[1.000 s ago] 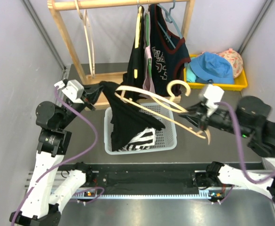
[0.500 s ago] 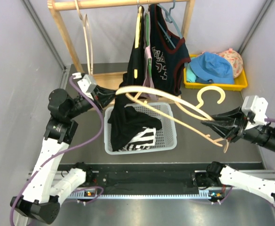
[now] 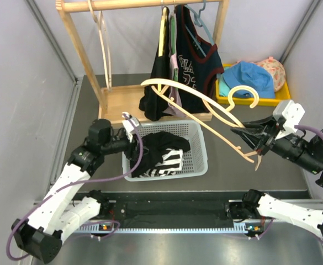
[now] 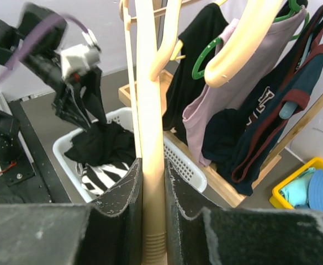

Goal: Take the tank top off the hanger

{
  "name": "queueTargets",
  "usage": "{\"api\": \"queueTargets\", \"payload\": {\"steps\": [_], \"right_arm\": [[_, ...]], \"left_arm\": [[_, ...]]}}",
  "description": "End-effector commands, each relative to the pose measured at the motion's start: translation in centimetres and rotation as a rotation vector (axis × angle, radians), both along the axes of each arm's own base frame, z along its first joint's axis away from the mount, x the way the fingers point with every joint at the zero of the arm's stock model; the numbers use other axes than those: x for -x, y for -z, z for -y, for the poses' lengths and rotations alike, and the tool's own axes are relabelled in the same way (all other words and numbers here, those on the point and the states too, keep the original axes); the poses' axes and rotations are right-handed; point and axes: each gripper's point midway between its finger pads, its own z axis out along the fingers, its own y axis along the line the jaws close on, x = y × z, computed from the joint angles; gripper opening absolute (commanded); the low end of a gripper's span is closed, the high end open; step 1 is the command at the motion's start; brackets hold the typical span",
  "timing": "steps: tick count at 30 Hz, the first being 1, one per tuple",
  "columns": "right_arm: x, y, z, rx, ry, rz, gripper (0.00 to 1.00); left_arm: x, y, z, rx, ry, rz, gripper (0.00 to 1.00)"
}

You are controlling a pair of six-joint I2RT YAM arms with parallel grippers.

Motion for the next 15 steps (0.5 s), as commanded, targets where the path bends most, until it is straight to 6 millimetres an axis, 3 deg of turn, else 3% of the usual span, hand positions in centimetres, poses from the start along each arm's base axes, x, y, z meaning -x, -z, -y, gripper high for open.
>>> {"api": "queueTargets", "payload": {"steps": [1,2,3,5,8,9,15], "right_arm": [[-0.1,-2.0,0.0,-0.072,0.006,0.035,0.00],[0.0,-2.1,0.0,-0.070,0.003,0.032,0.00],[0.0,-2.1,0.0,-0.069,0.003,0.031,0.00],[0.0,-2.0,-0.2,-0.059,-0.002,0.026,0.00],[-0.3,-1.6,-0.6,-0.040,-0.004,0.020,0.00],[-0.4,-1.5,-0.7,-0.034,-0.007,0.017,0.00],[-1.3,-0.6,-2.1,0.007,-0.012,0.000,0.00]], "left_arm": [[-0.9,7.4,-2.9,-0.307,-0.040,-0.025,0.73],[-1.0,8.0,-3.2,-0.336,-0.050,-0.025,0.92],[-0.9,8.2,-3.3,-0.349,-0.041,-0.021,0.99],[-0.6,7.8,-3.5,-0.356,-0.035,-0.027,0.99],[-0.2,4.7,-3.2,-0.320,-0.019,-0.004,0.99],[-0.2,2.7,-2.9,-0.294,-0.016,0.029,0.99],[0.6,-4.1,-3.6,-0.230,-0.055,0.173,0.99]]}}
